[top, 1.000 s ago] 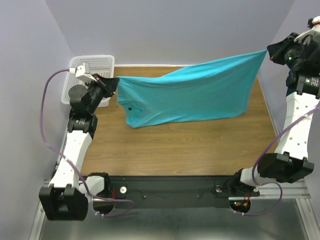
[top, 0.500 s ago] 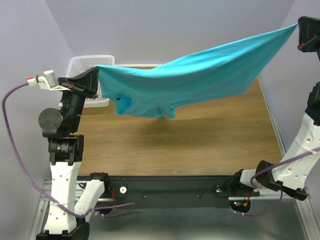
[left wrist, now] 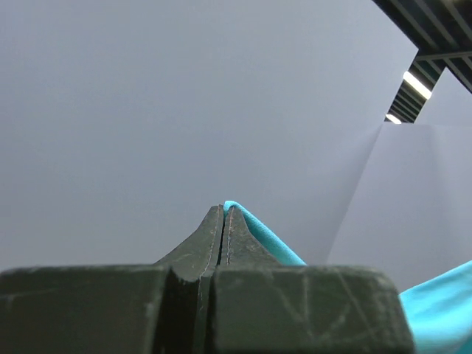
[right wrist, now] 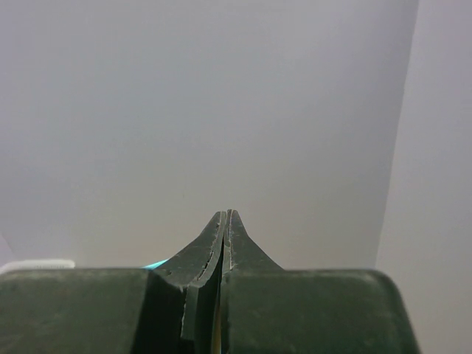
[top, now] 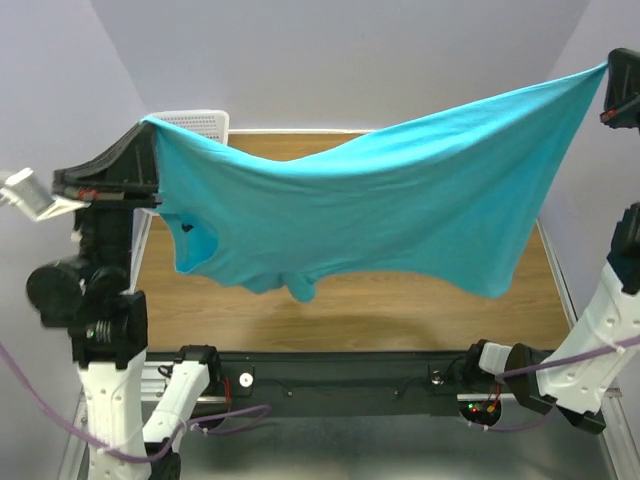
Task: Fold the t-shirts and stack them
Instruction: Flatten the tshirt out
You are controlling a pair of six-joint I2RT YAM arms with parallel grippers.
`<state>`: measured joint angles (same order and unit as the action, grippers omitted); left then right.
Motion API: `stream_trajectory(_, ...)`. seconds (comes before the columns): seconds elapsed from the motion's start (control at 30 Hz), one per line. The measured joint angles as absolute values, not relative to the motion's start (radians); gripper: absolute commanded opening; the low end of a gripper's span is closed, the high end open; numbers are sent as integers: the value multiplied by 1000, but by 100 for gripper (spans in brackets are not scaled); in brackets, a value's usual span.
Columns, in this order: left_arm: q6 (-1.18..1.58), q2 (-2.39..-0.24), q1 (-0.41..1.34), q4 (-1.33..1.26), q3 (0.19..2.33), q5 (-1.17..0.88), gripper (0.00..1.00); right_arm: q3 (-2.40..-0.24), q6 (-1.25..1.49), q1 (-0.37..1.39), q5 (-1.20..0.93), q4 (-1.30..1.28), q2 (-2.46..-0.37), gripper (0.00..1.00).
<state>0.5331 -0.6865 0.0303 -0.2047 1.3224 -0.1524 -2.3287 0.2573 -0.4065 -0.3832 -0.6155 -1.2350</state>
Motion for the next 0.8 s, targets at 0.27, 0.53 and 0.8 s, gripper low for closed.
stream_trajectory(0.27,610,-937,32,-304,1069,-318,0,-1833,256,-406,-453,-570,-1249,0)
stream_trajectory(0.53,630,-1307,101,-297,860,-332,0,-1291,239,-406,-490,-387,-1484,1)
stream_trajectory(0.8,604,-1681,207,-392,1013,-225,0,-1237,207,-372,-481,-175,-1863,0)
